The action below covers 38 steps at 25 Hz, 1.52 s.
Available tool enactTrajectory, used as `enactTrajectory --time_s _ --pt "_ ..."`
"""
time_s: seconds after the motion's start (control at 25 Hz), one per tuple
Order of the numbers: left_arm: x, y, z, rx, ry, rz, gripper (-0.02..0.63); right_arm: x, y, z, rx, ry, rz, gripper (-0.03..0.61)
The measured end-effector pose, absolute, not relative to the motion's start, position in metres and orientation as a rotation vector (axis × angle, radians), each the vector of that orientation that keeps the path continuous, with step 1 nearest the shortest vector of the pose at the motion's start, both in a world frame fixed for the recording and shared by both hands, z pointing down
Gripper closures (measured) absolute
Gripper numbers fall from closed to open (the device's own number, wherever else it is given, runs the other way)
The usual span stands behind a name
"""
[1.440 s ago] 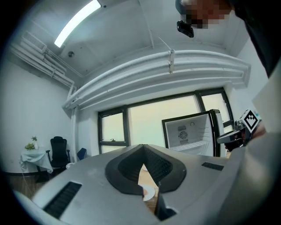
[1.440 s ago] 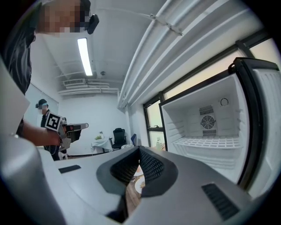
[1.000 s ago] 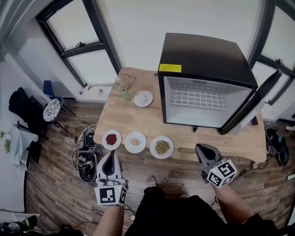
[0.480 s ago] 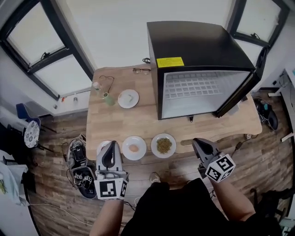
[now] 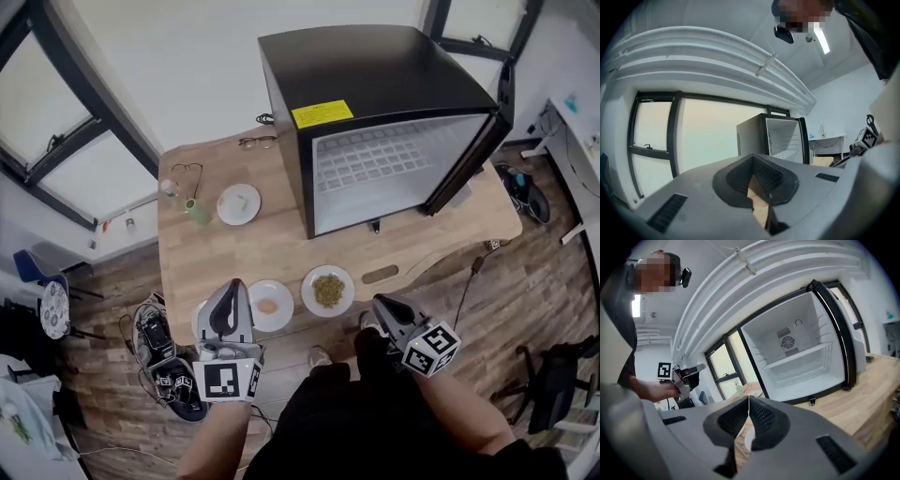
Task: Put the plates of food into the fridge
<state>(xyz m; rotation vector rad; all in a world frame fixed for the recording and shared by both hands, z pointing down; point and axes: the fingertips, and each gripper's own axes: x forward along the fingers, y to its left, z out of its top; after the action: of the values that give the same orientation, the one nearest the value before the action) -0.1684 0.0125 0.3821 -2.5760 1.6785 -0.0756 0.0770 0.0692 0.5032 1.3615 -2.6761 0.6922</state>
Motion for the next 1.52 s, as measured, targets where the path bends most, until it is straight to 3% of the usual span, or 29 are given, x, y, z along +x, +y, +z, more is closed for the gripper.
enactTrajectory --time_s 0.64,0.68,0.8,1.08,1.32,1.52 --pt "-0.162 -0.014 0.427 -2.614 1.729 -0.157 0.610 0.064 0.076 0.647 1.346 -2.457 1.020 0.552" --pt "-0.161 -0.016 0.430 -2.618 1.729 -0.165 0.611 0.064 0.075 0.658 1.351 -2.440 1.078 0.545" --pt "-0.160 -0.019 0.438 -2.627 1.729 -0.194 0.611 0.061 0.074 0.686 1.355 -2.380 1.278 0.447" --pt "-0.166 -0.023 0.448 -2.634 1.718 -0.278 0.611 0.058 0.069 0.720 1.426 -2.256 1.621 0.430" --pt "-0.165 -0.025 0.453 -2.633 1.720 -0.318 0.611 0.054 0.059 0.733 1.449 -2.207 1.788 0.437" --pt "-0.171 -0.020 0.456 -2.623 1.743 -0.340 0.611 0.054 0.056 0.727 1.476 -2.216 1.895 0.515"
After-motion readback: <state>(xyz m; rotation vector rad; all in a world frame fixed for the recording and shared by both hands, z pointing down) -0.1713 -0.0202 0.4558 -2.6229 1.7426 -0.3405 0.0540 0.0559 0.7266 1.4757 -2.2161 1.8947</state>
